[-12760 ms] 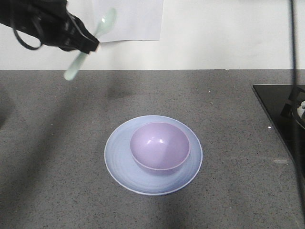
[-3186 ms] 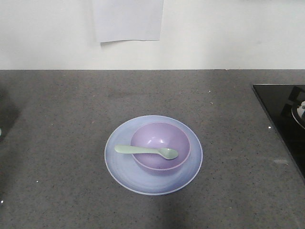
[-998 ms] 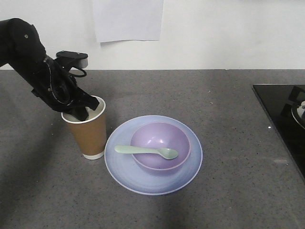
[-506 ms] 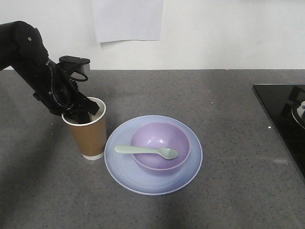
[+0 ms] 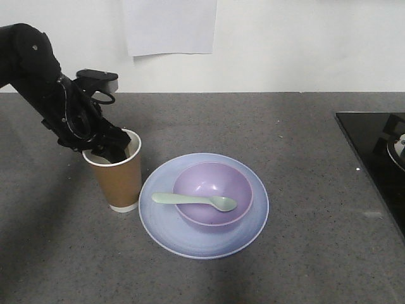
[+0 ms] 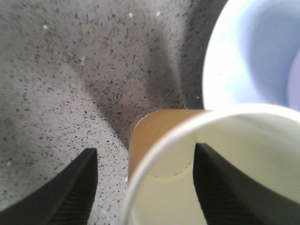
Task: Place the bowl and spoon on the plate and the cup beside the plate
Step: 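Slide the brown cup with the left gripper beside the plate, then release the cup and raise the left gripper away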
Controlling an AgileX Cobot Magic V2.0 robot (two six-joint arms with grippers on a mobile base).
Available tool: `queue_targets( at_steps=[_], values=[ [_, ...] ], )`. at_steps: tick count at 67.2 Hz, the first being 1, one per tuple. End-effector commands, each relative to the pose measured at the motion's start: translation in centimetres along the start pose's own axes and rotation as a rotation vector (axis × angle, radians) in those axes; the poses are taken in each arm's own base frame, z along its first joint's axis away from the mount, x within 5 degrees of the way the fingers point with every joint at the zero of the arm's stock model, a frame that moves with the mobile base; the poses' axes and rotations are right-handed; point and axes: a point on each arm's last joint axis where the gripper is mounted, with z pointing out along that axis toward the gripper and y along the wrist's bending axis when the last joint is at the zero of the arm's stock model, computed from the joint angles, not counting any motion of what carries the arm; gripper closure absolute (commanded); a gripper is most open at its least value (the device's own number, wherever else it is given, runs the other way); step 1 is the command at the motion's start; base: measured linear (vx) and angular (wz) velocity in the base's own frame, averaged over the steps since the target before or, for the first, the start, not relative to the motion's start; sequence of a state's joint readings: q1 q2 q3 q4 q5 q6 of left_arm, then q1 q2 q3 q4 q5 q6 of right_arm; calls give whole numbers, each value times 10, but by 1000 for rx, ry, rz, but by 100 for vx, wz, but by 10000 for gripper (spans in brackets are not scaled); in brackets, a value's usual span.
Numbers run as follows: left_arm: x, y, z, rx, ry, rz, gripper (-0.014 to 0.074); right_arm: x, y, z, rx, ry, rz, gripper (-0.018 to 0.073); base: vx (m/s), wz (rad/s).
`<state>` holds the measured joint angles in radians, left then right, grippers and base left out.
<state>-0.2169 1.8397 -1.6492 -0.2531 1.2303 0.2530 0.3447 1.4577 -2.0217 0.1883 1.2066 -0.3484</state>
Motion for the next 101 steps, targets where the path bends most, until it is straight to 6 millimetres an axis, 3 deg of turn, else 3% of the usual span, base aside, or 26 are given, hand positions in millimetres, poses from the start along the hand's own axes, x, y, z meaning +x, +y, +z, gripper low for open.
queue_targets(
  at_steps=[1,27,34,43,55,76,101],
  values=[
    [-5,-14,-45,-5,-151,31,156,-10,0,-16,27,-103,-15,570,0,0],
    [-13,-34,-139,-70,-414,87,188,-9,0,-16,27,-98,-15,570,0,0],
    [-10,-37,-171,-140,-523,113,288,-10,0,-16,28,-103,-15,570,0,0],
    [-2,-45,-214,-219,-756,141,610,-13,0,-23,42,-149,-15,570,0,0],
    [10,-57,-252,-217,-971,152,605,-17,1,-32,59,-204,-11,568,0,0],
    [10,-59,-258,-211,-1025,150,604,-26,-2,-39,106,-320,-15,566,0,0],
    [10,-59,-258,-211,-1025,150,604,-25,-2,-39,100,-305,-16,566,0,0]
  ],
)
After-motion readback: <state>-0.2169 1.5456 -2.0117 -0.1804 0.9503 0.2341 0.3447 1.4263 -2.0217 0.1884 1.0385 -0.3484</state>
